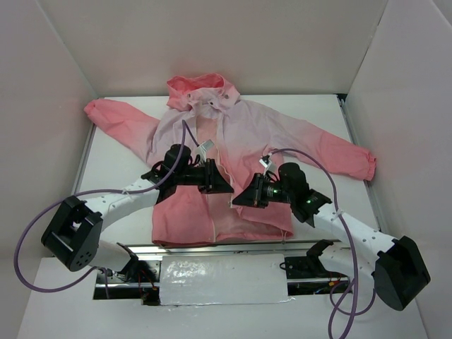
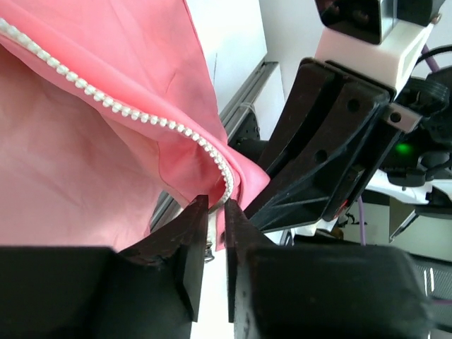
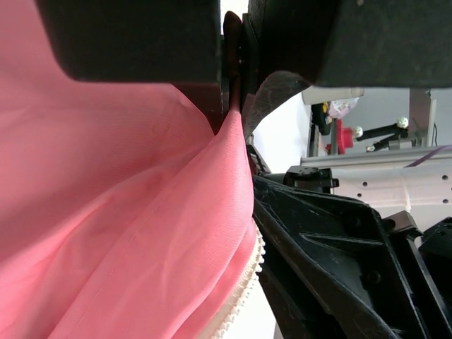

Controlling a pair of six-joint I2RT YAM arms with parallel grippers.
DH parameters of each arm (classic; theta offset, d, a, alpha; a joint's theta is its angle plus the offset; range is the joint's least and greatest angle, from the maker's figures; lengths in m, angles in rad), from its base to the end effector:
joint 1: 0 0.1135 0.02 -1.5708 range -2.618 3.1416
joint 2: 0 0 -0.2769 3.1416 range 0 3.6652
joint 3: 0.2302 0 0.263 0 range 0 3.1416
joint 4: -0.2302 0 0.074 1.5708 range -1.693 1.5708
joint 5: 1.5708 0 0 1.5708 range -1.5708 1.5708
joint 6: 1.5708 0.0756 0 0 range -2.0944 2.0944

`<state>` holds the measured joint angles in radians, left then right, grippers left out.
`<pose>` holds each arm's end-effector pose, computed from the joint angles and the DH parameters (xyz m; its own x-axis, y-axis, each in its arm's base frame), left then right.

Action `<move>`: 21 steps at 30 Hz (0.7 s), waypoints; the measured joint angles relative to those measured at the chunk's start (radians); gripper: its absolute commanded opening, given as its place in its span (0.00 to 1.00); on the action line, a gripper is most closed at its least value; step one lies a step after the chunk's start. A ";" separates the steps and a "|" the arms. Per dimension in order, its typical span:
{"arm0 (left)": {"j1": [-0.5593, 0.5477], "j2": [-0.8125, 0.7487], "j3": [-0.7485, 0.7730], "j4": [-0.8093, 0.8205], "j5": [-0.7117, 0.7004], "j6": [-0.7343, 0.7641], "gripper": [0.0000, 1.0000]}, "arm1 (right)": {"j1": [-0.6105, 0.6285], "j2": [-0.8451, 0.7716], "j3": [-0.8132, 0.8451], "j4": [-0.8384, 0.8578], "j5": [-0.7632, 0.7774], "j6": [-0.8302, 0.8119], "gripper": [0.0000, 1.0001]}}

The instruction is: Zip up the jacket

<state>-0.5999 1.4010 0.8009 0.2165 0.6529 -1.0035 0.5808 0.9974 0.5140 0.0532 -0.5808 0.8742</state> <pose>0.2570 -0.2314 0.2412 -0.9363 -0.1712 -0.3066 0.2303 0.3596 -0.9042 0.1855 0.1714 0.2230 -0.8954 0.1794 -0.4076 -0.2944 0.4484 0.8440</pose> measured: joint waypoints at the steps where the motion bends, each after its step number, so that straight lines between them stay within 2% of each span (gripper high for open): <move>1: 0.000 0.000 -0.004 0.007 0.006 0.001 0.27 | -0.002 0.000 0.000 0.002 -0.002 0.000 0.00; 3: 0.000 0.000 -0.006 0.019 0.013 0.001 0.32 | -0.005 -0.001 0.000 0.005 -0.005 0.001 0.00; 5: 0.001 0.000 -0.007 0.037 0.023 0.000 0.43 | -0.009 -0.003 0.000 0.011 -0.007 0.005 0.00; 10: 0.001 0.000 -0.023 0.082 0.051 -0.026 0.56 | -0.024 -0.008 0.000 0.032 -0.016 0.019 0.00; 11: 0.001 0.002 -0.026 0.090 0.056 -0.029 0.55 | -0.026 -0.008 0.000 0.035 -0.019 0.022 0.00; 12: 0.001 0.004 -0.029 0.100 0.061 -0.039 0.37 | -0.028 -0.008 0.000 0.038 -0.021 0.023 0.00; 13: 0.001 0.006 -0.031 0.107 0.064 -0.050 0.28 | -0.029 -0.008 0.000 0.038 -0.022 0.024 0.00; 14: 0.001 0.008 -0.035 0.118 0.067 -0.054 0.24 | -0.030 -0.009 0.000 0.038 -0.023 0.023 0.00; 16: 0.001 0.010 -0.038 0.132 0.075 -0.053 0.17 | -0.032 -0.011 0.000 0.037 -0.025 0.023 0.00; 21: 0.001 0.011 -0.039 0.159 0.085 -0.070 0.10 | -0.039 -0.020 -0.001 0.042 -0.030 0.027 0.00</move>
<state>-0.5987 1.4120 0.7624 0.3756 0.7380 -1.0737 0.5419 0.9771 0.5129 0.0952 -0.6106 0.9009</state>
